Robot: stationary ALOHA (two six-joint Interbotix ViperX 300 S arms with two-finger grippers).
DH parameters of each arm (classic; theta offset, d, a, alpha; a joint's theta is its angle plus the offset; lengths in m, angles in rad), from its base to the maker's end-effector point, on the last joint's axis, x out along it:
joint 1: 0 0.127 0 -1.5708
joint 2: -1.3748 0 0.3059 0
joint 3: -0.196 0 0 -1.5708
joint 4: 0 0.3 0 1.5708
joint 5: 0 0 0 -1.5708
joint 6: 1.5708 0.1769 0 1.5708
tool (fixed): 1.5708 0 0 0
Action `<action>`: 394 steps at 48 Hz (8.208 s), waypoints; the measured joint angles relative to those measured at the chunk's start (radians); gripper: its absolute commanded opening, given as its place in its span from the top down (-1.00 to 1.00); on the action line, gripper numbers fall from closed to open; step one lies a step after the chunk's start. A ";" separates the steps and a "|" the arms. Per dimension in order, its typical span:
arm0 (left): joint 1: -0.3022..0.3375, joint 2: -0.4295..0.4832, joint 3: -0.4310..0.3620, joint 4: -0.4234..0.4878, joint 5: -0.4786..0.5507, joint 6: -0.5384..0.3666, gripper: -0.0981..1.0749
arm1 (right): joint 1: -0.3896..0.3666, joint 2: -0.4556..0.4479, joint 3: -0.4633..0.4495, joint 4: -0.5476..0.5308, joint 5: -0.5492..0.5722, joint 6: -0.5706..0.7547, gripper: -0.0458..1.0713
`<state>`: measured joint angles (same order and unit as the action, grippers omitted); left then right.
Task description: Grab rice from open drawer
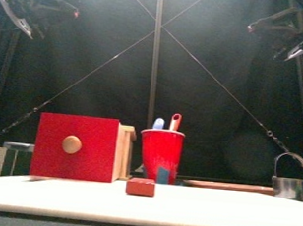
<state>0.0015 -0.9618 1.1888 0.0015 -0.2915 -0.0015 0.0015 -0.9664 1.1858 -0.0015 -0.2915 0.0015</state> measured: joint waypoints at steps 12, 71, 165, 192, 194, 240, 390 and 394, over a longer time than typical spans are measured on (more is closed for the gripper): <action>0.054 0.009 0.014 0.003 0.000 0.005 0.83 | -0.055 0.179 -0.087 -0.003 0.003 0.009 0.83; 0.325 0.011 0.087 0.032 0.032 0.005 0.83 | -0.129 1.336 -1.331 0.080 1.104 -0.015 0.56; 0.545 0.011 0.103 0.114 0.048 0.011 0.83 | -0.150 1.531 -1.489 0.127 1.223 -0.048 -0.60; 0.546 0.011 0.103 0.114 0.049 0.011 0.83 | -0.147 1.536 -1.505 0.098 1.226 -0.049 -0.60; 0.548 0.011 0.103 0.112 0.049 0.011 0.83 | -0.144 1.537 -1.506 0.098 1.226 -0.048 -0.60; 0.548 0.011 0.103 0.112 0.049 0.011 0.83 | -0.120 1.582 -1.514 -0.005 1.241 -0.046 -0.60; 0.526 0.011 0.074 0.052 0.043 0.002 0.83 | 0.252 1.098 -0.793 -0.284 1.109 1.853 -0.27; 0.526 0.011 0.074 0.046 0.041 0.002 0.83 | 0.259 1.101 -0.793 -0.268 1.114 1.893 -0.33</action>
<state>0.5277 -0.9511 1.2625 0.0476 -0.2500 0.0000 0.2608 0.1350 0.3927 -0.2700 0.8222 1.8945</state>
